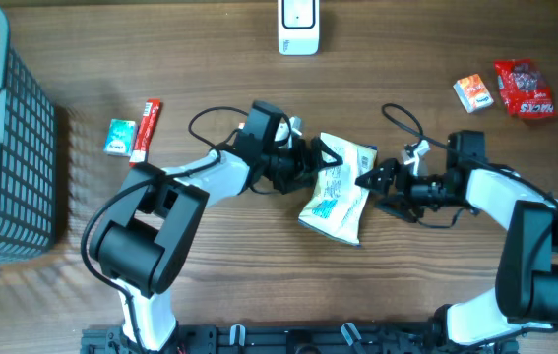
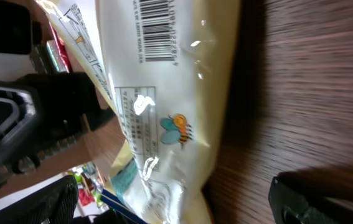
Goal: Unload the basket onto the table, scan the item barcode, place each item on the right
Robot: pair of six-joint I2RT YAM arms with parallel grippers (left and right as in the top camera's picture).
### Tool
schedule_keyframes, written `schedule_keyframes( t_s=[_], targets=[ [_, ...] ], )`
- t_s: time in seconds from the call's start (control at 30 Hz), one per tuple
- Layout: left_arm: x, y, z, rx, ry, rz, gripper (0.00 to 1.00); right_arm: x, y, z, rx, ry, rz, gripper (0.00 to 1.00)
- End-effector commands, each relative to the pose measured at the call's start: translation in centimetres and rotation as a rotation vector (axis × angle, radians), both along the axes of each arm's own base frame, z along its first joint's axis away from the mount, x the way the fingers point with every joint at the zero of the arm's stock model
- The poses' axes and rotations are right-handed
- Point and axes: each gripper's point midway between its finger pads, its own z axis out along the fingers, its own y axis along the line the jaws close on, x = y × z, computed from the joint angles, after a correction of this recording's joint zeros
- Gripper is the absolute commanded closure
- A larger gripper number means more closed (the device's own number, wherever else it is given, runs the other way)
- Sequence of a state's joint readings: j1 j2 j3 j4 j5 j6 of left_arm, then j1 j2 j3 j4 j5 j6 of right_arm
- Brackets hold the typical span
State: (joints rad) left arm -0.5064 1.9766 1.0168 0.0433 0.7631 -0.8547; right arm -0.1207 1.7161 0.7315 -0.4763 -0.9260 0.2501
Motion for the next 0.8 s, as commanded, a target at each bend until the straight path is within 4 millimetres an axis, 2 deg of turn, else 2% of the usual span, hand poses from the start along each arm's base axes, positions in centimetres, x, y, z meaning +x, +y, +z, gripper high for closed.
schedule_keyframes(
  t_s=[0.0, 0.23, 0.37, 0.43, 0.47, 0.5, 0.67, 0.77],
  targets=[
    [-0.6, -0.2, -1.9, 0.066, 0.034, 0.038, 0.16, -0.8, 1.5, -1.1, -0.017, 0.070, 0.003, 0.02],
    [-1.9, -1.5, -4.0, 0.095, 0.099, 0.052, 0.28, -0.6, 2.1, -1.0, -0.015, 0.062, 0.007, 0.02],
    [-1.6, -2.0, -4.4, 0.077, 0.105, 0.065, 0.57, -0.6, 2.1, -1.1, -0.015, 0.063, 0.009, 0.02],
    [-1.5, -2.1, -4.2, 0.066, 0.098, 0.060, 0.76, -0.6, 2.1, -1.1, -0.016, 0.061, 0.011, 0.02],
    [-1.6, -2.3, -4.0, 0.057, 0.097, 0.054, 0.83, -0.6, 2.1, -1.1, -0.016, 0.060, 0.012, 0.02],
    [-1.6, -2.3, -4.0, 0.054, 0.099, 0.052, 0.95, -0.6, 2.1, -1.1, -0.017, 0.060, 0.011, 0.02],
    [-1.6, -2.3, -3.8, 0.043, 0.098, 0.048, 0.96, -0.7, 2.0, -1.1, -0.020, 0.061, 0.013, 0.02],
    [-1.2, -2.6, -2.5, -0.015, 0.089, 0.026, 0.96, -0.8, 2.0, -1.1, -0.019, 0.065, 0.014, 0.02]
  ],
)
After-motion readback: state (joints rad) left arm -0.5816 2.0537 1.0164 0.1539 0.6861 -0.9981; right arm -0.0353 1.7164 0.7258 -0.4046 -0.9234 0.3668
